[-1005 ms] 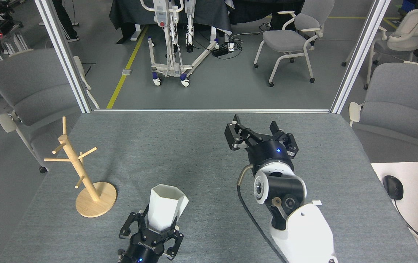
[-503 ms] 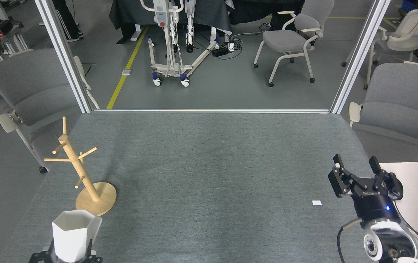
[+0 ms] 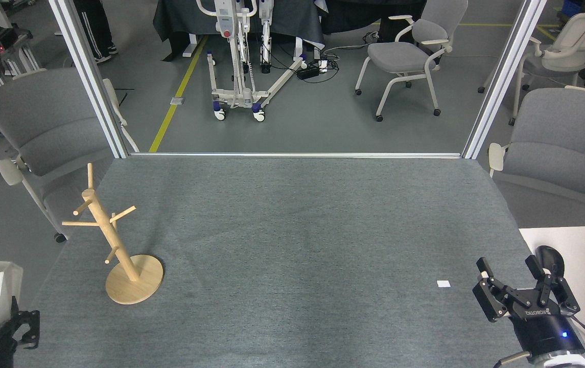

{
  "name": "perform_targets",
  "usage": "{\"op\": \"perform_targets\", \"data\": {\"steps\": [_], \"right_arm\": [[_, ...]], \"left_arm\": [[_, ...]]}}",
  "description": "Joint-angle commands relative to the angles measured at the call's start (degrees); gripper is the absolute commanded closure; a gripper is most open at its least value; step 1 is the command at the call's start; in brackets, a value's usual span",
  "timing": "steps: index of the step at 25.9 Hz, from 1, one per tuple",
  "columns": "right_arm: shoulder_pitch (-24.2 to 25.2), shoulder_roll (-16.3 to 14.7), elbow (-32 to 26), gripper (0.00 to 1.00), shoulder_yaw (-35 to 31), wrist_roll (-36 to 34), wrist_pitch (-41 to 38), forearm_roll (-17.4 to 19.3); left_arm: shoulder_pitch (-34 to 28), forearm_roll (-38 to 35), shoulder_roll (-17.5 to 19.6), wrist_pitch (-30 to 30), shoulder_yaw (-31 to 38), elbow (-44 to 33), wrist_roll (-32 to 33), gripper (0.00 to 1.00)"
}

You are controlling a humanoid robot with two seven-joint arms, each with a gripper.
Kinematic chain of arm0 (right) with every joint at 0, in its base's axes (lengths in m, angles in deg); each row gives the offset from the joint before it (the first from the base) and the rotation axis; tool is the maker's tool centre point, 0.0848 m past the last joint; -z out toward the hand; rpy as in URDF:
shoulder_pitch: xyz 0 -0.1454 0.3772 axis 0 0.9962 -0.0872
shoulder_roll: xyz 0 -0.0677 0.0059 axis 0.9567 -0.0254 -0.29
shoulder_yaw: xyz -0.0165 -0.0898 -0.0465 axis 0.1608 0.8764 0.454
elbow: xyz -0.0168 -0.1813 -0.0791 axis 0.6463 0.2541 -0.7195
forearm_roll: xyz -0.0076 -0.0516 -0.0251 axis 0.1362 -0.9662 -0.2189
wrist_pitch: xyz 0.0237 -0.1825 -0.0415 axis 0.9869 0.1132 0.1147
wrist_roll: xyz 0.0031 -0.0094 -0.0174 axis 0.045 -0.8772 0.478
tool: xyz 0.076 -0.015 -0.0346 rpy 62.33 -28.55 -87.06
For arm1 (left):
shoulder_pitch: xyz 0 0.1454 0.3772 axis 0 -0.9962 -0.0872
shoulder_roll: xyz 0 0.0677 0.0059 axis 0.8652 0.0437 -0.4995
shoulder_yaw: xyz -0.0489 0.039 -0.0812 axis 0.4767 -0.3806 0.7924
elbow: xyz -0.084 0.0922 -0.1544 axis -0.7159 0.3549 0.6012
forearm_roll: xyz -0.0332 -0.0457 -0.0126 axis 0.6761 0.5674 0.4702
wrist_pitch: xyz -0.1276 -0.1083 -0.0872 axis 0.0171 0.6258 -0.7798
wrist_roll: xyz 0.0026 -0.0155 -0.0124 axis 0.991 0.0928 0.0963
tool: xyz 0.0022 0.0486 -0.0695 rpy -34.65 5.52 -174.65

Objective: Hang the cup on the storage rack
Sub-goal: 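Carry the cup with the left gripper to the wooden mug tree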

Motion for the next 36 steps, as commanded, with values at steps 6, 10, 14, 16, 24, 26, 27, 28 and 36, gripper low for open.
{"op": "perform_targets", "data": {"steps": [6,10,14,16,24,26,27,28,36], "right_arm": [[-0.5,-0.3,0.4,0.01,0.1,0.1,-0.2,-0.1],[-0.6,-0.3,0.4,0.01,0.0,0.1,-0.2,0.0],[-0.7,-0.3,1.3,0.01,-0.1,0.1,-0.1,0.0],[-0.7,-0.3,1.3,0.01,-0.1,0.1,-0.2,0.2],[-0.7,-0.4,1.8,0.01,0.0,0.1,-0.1,0.0],[-0.7,-0.4,1.8,0.01,0.0,0.1,-0.1,0.1],[-0.7,-0.4,1.8,0.01,0.0,0.1,-0.1,0.1],[-0.7,-0.4,1.8,0.01,0.0,0.1,-0.1,0.1],[-0.6,-0.3,1.8,0.01,0.0,0.1,-0.1,0.1]], "left_arm": [[11.8,-12.2,0.4,-0.8,0.4,3.1,7.3,1.0],[13.8,-20.0,-3.1,-0.9,0.2,2.7,7.5,1.0],[15.2,-25.5,-5.8,-0.9,0.1,2.7,7.5,1.0],[15.3,-26.5,-6.3,-0.9,0.1,2.5,7.5,1.0],[14.8,-31.7,-10.3,-0.9,-1.5,-0.2,7.5,1.0],[14.9,-33.4,-11.4,-0.8,-1.5,-0.1,7.5,1.0],[14.9,-33.9,-12.0,-0.8,-1.5,-0.1,7.5,1.0],[14.9,-34.1,-12.3,-0.8,-1.6,0.0,7.5,1.0],[14.9,-37.0,-14.6,-0.8,-2.7,0.4,7.5,1.0]]}}
